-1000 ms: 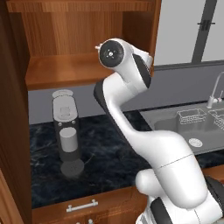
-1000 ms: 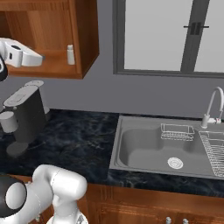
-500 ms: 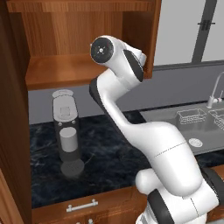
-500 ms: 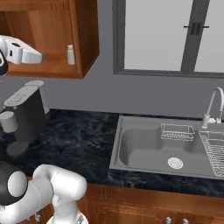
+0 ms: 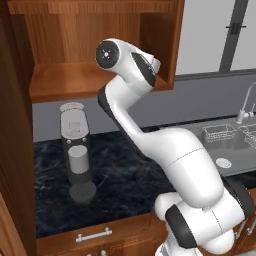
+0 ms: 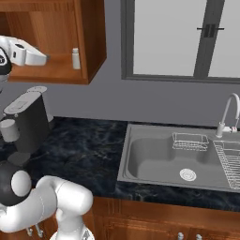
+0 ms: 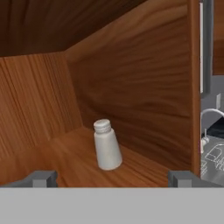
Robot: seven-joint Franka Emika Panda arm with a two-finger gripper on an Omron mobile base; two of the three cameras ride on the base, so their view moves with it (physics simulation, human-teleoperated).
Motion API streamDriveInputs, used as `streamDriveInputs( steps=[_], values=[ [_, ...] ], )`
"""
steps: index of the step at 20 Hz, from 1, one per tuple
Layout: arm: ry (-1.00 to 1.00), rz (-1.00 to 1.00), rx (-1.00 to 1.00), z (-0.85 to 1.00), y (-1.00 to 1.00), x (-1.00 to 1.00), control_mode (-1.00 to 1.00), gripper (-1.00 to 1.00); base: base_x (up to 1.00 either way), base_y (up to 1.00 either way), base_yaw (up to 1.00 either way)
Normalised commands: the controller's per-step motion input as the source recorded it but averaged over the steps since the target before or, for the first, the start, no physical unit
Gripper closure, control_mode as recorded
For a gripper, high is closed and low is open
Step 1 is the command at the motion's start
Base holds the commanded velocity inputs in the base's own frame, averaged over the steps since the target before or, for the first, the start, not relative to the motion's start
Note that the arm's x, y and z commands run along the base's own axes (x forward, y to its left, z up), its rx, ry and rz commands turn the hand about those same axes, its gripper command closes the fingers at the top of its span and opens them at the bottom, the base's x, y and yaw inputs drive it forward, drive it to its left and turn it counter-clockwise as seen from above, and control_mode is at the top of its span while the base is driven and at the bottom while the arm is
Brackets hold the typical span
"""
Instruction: Collect the turmeric, ketchup, and shaker from the cabinet and place them next to the stove.
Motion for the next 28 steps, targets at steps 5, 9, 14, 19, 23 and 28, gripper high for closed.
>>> streamDriveInputs(
  steps=[5,9,14,19,23,28],
  values=[
    [0.00,-0.01,0.00,0.00,0.00,0.26,-1.00,-1.00,0.00,0.00,0.00],
    [0.00,0.00,0.00,0.00,0.00,0.29,-1.00,-1.00,0.00,0.00,0.00],
    [0.00,0.00,0.00,0.00,0.00,0.30,-1.00,-1.00,0.00,0.00,0.00],
    [0.00,0.00,0.00,-0.06,-0.08,0.32,-1.00,-1.00,0.00,0.00,0.00],
    [0.00,0.00,0.00,-0.13,-0.28,0.30,-1.00,-1.00,0.00,0.00,0.00],
    [0.00,0.00,0.00,-0.12,-0.30,0.25,-1.00,-1.00,0.00,0.00,0.00]
  ],
)
